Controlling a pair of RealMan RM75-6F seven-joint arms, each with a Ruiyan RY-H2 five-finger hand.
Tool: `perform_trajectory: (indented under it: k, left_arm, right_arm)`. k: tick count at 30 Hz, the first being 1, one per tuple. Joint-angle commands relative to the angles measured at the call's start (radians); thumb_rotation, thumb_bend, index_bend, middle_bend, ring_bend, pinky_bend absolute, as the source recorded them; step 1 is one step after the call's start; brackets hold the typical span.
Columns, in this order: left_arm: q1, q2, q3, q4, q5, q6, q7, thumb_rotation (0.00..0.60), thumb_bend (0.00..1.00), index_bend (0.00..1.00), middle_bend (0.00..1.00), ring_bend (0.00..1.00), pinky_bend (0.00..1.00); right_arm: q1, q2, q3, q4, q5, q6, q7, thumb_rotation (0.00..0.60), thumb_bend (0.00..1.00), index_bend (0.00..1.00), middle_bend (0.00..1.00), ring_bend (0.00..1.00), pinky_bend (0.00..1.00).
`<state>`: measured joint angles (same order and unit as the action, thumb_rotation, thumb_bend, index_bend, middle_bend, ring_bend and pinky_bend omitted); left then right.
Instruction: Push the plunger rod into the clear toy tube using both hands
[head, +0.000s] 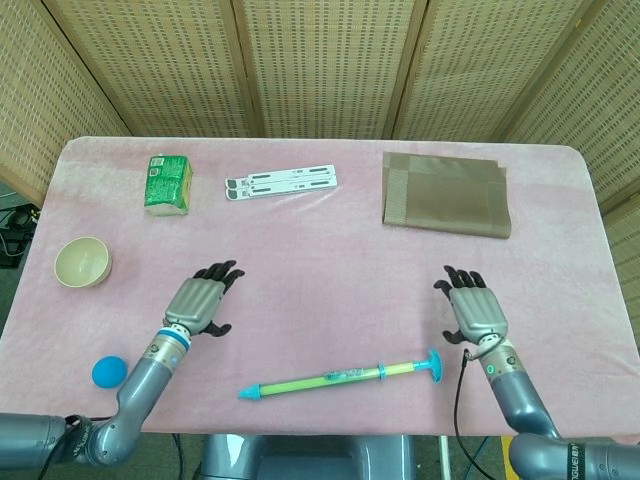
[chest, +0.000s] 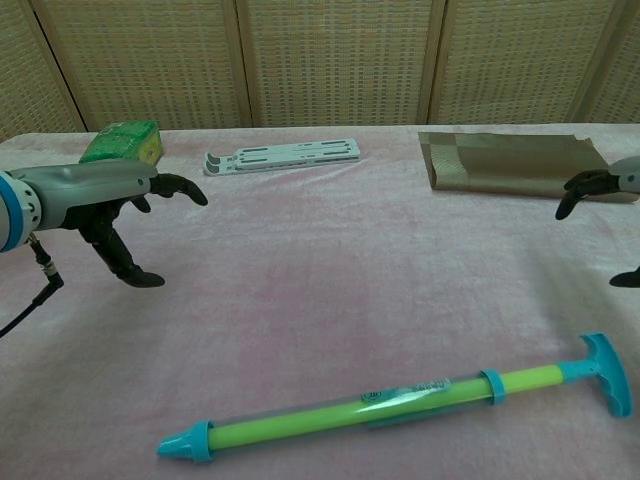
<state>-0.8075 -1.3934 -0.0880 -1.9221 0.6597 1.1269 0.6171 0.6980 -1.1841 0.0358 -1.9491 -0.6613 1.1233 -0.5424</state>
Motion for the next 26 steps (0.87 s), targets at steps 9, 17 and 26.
perform_trajectory:
  k: [9, 17, 26]
  left_arm:
    - [0.214, 0.108, 0.137, -0.015, 0.395, 0.167, -0.224, 0.6, 0.25, 0.1, 0.0, 0.0, 0.04]
    - [0.448, 0.103, 0.258, 0.201, 0.686, 0.458, -0.339, 0.6, 0.25, 0.01, 0.0, 0.0, 0.0]
    - [0.567, 0.111, 0.279, 0.323, 0.744, 0.518, -0.415, 0.6, 0.2, 0.0, 0.0, 0.0, 0.0]
  right_arm:
    - [-0.181, 0.034, -0.073, 0.073, -0.324, 0.108, 0.221, 0.6, 0.36, 0.21, 0.0, 0.0, 0.0]
    - [-0.364, -0.037, -0.176, 0.284, -0.734, 0.36, 0.395, 0.6, 0.27, 0.09, 0.0, 0.0, 0.0]
    - [-0.465, -0.109, -0.175, 0.449, -0.851, 0.472, 0.504, 0.6, 0.21, 0.02, 0.0, 0.0, 0.0]
